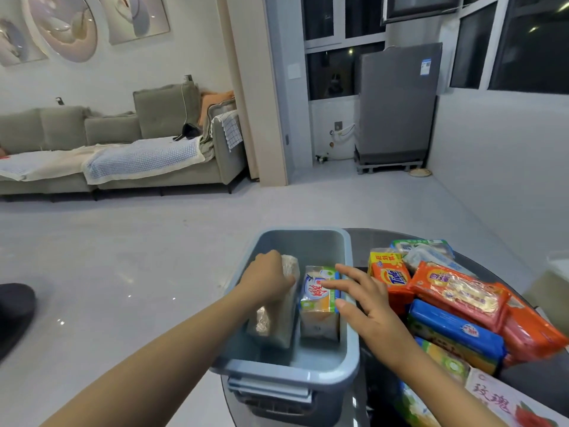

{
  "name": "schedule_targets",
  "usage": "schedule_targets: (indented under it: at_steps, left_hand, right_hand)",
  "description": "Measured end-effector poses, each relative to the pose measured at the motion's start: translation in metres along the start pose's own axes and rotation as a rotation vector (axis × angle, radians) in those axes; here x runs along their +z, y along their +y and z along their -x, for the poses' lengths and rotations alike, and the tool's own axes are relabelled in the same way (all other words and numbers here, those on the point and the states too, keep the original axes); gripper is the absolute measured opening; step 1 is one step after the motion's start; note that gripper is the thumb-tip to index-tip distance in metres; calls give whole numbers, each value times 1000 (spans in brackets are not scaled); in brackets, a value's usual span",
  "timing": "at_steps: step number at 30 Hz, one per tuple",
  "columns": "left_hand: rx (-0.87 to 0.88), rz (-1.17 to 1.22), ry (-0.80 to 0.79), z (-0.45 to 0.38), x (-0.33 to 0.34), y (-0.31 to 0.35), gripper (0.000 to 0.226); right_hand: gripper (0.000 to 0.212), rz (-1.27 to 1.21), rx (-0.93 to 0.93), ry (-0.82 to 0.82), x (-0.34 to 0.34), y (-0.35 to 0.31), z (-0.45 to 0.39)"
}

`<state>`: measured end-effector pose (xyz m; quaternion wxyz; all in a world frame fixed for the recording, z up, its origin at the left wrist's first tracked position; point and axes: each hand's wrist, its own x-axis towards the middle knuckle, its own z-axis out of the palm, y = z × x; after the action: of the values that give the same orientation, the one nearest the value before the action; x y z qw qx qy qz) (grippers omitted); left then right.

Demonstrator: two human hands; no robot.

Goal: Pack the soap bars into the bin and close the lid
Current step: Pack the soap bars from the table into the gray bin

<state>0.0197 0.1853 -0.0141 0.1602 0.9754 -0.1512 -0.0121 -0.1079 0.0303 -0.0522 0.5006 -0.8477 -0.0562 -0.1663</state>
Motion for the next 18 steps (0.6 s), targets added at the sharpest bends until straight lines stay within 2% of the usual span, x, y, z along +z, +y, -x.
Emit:
schedule_targets:
  at_steps: [3,5,8,12,18]
  left_hand:
    - [-32,-32,-32,-9,10,0,38]
    - [-49,-38,-37,-14,12,3,39]
    - [-78,-26,-33,-23,16,10,34]
    - [-82,-8,-21,-29,25,16,24]
    - [-62,9,3,-33,31,10,15]
  right_hand:
    - [28,-51,15,-9,1,1,0]
    - [25,-89,29,-16,2,1,0]
    - [31,-102,25,-8,2,1,0]
    - [24,-99,18,-22,1,0,-1]
    - [27,-91,14,-28,1,1,-1]
